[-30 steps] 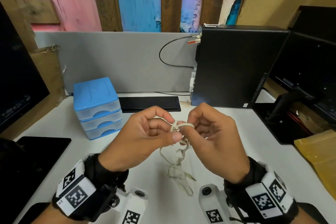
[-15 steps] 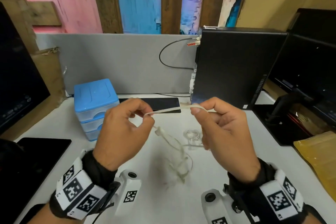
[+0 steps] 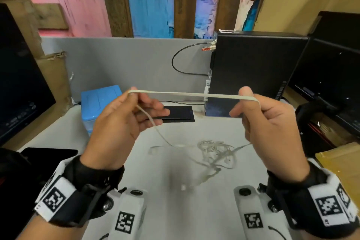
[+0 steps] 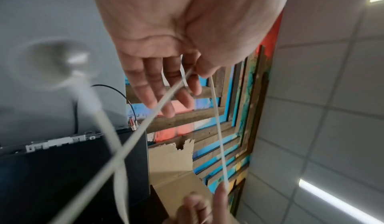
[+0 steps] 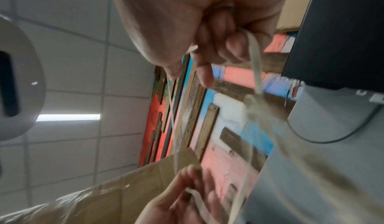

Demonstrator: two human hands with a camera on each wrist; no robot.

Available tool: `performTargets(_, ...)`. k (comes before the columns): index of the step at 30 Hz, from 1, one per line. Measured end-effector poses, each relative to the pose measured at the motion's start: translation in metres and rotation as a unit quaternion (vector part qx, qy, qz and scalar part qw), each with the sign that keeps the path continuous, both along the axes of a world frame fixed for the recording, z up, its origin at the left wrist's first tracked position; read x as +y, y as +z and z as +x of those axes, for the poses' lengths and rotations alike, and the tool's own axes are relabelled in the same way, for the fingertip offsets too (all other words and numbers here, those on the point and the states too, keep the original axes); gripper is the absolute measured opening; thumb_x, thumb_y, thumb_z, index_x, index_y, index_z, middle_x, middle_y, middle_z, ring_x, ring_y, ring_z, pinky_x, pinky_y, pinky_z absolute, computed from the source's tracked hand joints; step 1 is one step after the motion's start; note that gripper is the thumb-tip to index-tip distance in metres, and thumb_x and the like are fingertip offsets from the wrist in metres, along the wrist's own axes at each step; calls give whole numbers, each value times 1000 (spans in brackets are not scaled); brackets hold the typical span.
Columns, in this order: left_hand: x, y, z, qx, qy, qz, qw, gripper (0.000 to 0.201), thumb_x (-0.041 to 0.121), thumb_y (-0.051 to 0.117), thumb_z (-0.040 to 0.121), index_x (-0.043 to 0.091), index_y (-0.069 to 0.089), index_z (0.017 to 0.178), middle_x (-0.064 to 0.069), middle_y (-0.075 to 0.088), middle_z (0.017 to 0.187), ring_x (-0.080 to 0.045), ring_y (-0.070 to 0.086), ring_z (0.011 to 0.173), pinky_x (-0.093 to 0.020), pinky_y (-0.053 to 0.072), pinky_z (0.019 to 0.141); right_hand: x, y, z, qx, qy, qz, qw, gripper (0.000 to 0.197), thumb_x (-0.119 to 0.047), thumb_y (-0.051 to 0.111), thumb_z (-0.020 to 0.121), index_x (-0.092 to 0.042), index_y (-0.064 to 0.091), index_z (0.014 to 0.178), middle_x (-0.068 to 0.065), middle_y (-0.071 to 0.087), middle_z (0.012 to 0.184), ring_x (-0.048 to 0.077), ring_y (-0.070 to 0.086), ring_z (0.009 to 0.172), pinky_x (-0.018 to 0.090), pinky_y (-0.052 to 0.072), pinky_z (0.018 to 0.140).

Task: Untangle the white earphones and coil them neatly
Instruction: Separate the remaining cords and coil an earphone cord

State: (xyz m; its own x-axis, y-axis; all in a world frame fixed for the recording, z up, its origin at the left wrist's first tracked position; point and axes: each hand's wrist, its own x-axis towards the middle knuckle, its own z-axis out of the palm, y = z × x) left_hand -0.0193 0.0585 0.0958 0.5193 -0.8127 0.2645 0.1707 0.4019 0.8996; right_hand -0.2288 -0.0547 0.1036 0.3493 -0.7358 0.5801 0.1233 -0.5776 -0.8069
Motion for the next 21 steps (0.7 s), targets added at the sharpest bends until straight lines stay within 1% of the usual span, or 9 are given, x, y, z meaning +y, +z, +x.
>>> performTargets(1, -1, 1, 6, 19, 12, 5, 1000, 36, 28, 38, 104, 15, 56, 76, -4, 65, 70, -26, 71, 72, -32, 58, 68, -8, 0, -3, 21, -18, -17, 999, 55, -53, 54, 94, -11, 67, 62, 4, 40, 45, 13, 31, 43, 23, 28, 46)
performTargets(3, 0, 4, 25, 51, 43, 4, 998, 38, 33, 34, 105, 18, 52, 75, 1, 51, 60, -17, 54, 52, -26, 50, 53, -25, 4, -11, 48, -77, -53, 994, 53, -46, 53, 96, -6, 68, 64, 16, 45, 49, 11, 35, 45, 18, 29, 48)
performTargets(5, 6, 7, 51, 50, 69, 17, 996, 33, 40, 41, 97, 21, 49, 72, 6, 32, 50, -9, 28, 38, -20, 29, 41, -40, 11, -23, 49, -120, -62, 990, 51, -44, 53, 96, -4, 68, 67, 27, 43, 52, 15, 36, 46, 19, 31, 49)
performTargets(8, 16, 6, 80, 19, 101, 67, 992, 39, 43, 43, 96, 19, 48, 66, 8, 23, 43, -5, 16, 31, -18, 11, 37, -51, 24, -40, 46, -104, 0, 994, 47, -49, 57, 95, -10, 68, 71, 18, 33, 51, 20, 29, 44, 27, 27, 43)
performTargets(13, 9, -14, 88, -117, 108, 208, 965, 32, 34, 59, 95, 17, 56, 67, 7, 32, 46, -9, 24, 38, -18, 21, 37, -37, 39, -41, 95, 14, 78, 992, 45, -43, 57, 90, -3, 63, 70, 5, 29, 50, 13, 23, 41, 23, 17, 39)
performTargets(16, -2, -26, 68, -229, 76, 243, 940, 7, 8, 70, 89, 13, 66, 88, -2, 58, 65, -8, 51, 57, -15, 42, 56, -22, 38, -24, 126, 63, 86, 986, 50, -43, 53, 90, 2, 64, 72, 8, 29, 51, 13, 24, 43, 22, 19, 39)
performTargets(17, -5, -30, 60, -250, 53, 240, 936, 15, 4, 73, 86, 11, 66, 96, -6, 64, 74, -10, 57, 67, -19, 45, 66, -19, 36, -18, 122, 84, 109, 983, 53, -42, 50, 95, 4, 63, 71, 9, 28, 51, 14, 23, 43, 24, 18, 40)
performTargets(19, -10, -34, 42, -290, 34, 213, 932, 24, 5, 79, 80, 13, 66, 98, -5, 69, 84, -15, 59, 76, -21, 47, 73, -14, 30, -3, 102, 126, 166, 973, 56, -39, 44, 101, 2, 62, 68, 11, 31, 51, 19, 27, 43, 26, 23, 41)
performTargets(21, -11, -33, 25, -314, 10, 178, 932, 23, 22, 87, 75, 17, 68, 87, 2, 68, 80, -14, 56, 70, -18, 45, 63, -10, 23, 12, 105, 151, 181, 966, 55, -35, 40, 104, -2, 64, 67, 14, 43, 51, 25, 44, 47, 27, 39, 47)
